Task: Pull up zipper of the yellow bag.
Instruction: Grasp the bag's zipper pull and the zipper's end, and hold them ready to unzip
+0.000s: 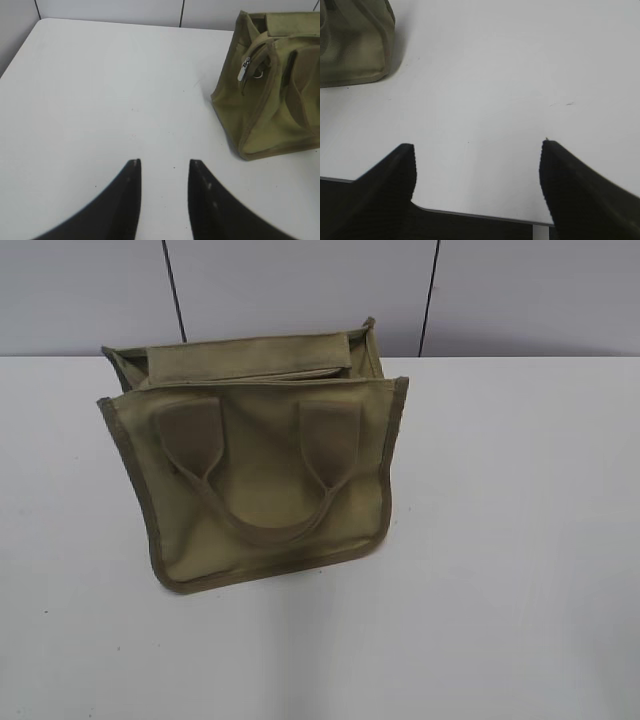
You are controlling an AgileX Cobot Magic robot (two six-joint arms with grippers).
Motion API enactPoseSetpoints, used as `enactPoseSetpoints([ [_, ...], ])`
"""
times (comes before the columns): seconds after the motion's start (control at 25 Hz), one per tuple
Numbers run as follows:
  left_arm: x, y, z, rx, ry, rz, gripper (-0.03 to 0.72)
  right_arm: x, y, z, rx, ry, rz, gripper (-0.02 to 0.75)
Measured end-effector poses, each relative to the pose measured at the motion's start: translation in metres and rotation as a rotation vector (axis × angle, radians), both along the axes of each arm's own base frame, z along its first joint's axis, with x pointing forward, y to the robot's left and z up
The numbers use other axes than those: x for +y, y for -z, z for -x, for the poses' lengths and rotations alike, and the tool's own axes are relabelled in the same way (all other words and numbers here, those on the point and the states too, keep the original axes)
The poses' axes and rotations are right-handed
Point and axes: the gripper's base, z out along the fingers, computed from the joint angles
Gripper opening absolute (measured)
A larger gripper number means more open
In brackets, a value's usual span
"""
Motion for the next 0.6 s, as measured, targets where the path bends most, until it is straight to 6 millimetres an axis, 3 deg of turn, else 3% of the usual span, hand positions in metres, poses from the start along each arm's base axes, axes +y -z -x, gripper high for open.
enactPoseSetpoints([
  [0.6, 0.0, 0.0, 0.0, 0.0, 0.0, 0.0, 0.24, 0.0, 0.0, 0.0, 0.0, 0.0, 0.0, 0.585],
])
